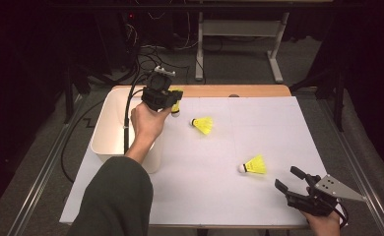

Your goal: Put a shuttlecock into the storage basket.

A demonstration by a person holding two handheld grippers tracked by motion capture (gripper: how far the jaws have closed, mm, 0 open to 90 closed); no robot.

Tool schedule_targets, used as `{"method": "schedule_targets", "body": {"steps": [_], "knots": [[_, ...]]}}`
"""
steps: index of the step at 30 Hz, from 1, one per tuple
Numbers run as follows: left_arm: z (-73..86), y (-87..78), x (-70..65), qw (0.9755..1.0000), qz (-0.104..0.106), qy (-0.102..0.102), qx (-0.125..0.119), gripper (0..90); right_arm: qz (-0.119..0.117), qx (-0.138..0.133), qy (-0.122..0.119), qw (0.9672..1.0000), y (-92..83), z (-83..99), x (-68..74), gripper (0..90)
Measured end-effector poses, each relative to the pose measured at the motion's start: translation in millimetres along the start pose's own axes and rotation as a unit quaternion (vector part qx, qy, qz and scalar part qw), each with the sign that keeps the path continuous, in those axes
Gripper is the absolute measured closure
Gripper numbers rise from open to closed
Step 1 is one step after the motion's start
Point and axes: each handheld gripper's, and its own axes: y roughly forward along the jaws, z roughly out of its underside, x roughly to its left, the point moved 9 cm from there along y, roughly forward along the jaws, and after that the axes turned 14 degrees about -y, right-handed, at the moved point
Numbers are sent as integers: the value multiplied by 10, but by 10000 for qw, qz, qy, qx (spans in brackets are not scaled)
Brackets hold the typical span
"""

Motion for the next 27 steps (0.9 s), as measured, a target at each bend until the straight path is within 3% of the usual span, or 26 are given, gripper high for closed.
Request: {"method": "schedule_targets", "body": {"steps": [27], "knots": [[26,-147,210,9998,-111,-141,-69,892,-7,7,6,10000,0,-1,4,261]]}}
